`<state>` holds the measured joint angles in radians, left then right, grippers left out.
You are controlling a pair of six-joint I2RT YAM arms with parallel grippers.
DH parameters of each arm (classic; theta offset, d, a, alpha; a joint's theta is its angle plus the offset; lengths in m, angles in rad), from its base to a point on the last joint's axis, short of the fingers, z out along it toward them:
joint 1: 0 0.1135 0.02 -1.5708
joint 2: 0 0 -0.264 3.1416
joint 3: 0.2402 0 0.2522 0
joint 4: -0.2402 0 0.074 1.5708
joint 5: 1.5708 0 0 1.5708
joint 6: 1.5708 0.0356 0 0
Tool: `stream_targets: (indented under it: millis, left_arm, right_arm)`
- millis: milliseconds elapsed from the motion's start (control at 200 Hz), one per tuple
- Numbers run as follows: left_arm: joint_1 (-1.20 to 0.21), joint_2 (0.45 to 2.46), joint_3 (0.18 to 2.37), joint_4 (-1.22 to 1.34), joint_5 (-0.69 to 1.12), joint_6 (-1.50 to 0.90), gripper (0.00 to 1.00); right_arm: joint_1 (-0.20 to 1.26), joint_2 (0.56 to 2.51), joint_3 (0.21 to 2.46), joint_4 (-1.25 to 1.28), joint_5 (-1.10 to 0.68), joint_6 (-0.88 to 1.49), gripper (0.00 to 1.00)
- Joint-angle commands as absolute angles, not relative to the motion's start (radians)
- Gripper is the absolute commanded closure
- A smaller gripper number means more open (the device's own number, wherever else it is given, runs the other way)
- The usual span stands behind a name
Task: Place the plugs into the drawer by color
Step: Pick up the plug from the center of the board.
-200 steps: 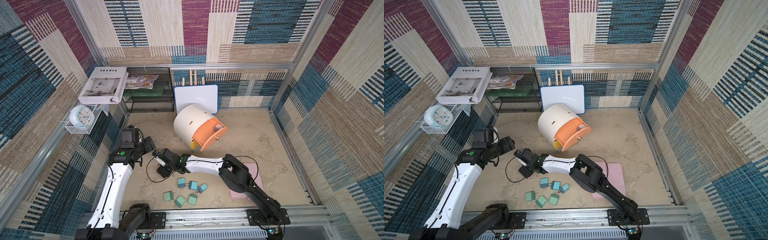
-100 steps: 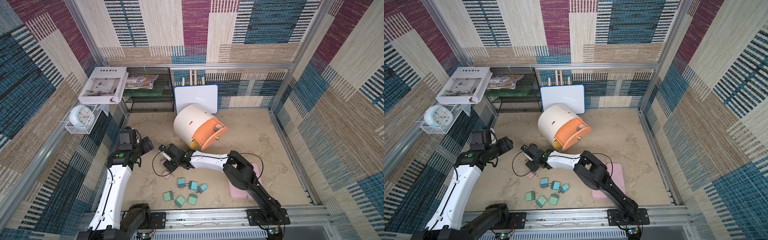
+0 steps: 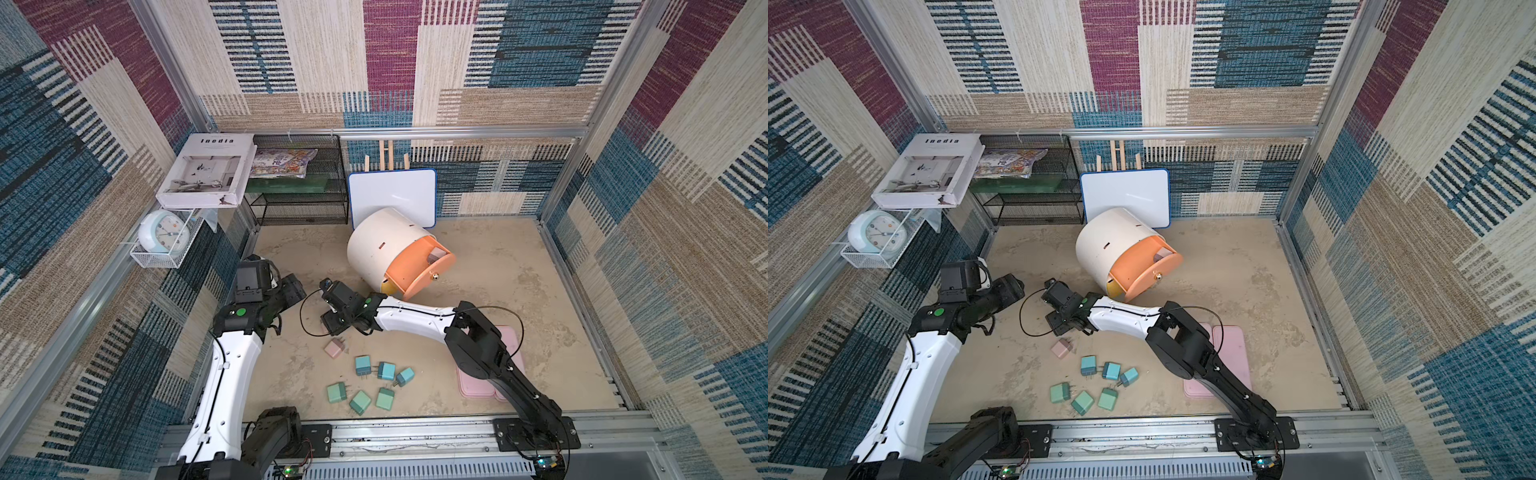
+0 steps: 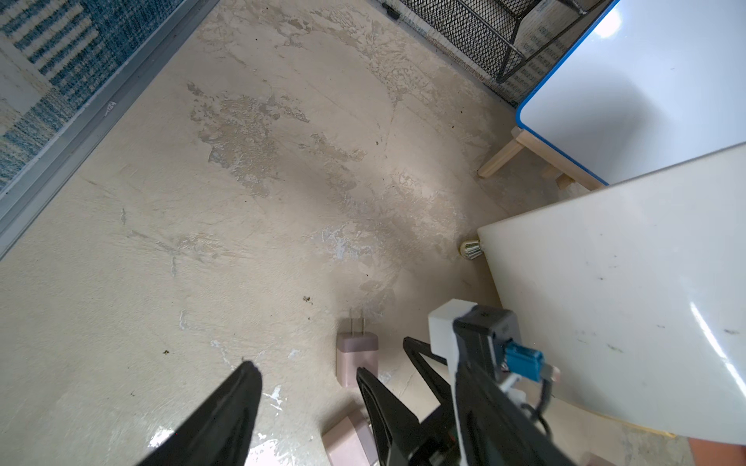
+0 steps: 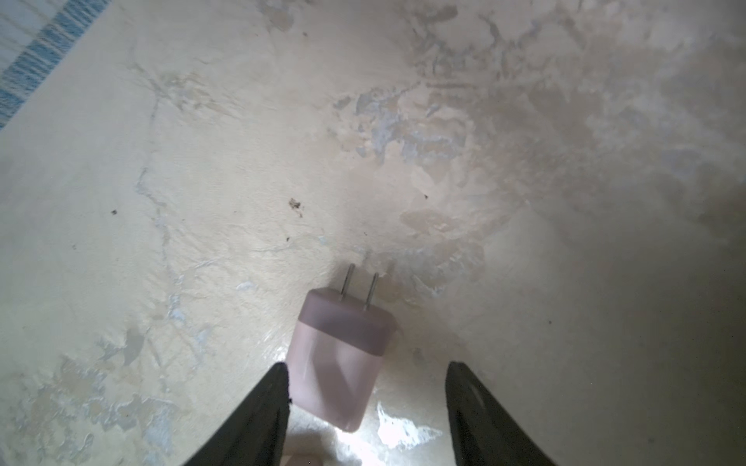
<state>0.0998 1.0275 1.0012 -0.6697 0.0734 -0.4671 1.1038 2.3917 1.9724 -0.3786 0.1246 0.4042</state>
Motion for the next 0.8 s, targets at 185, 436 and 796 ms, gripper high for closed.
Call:
stream_targets:
  millis: [185, 436, 796]
  left_arm:
    - [0.111, 1.013, 0.993, -0.646, 0.057, -0.472, 0.2]
    - [0.114, 1.017, 0.989, -0.64, 0.08, -0.477, 0.21]
    - [0.121, 1.009, 0.987, -0.637, 0.082, -0.479, 0.21]
  right_arm:
    - [1.107, 2.443, 2.036, -0.462, 0.144, 0.497, 0.32]
    - [1.107, 2.501, 2.103, -0.482, 0.148, 0.474, 0.32]
    - [1.107, 2.447, 2.044, -0.45, 0.185, 0.435, 0.43]
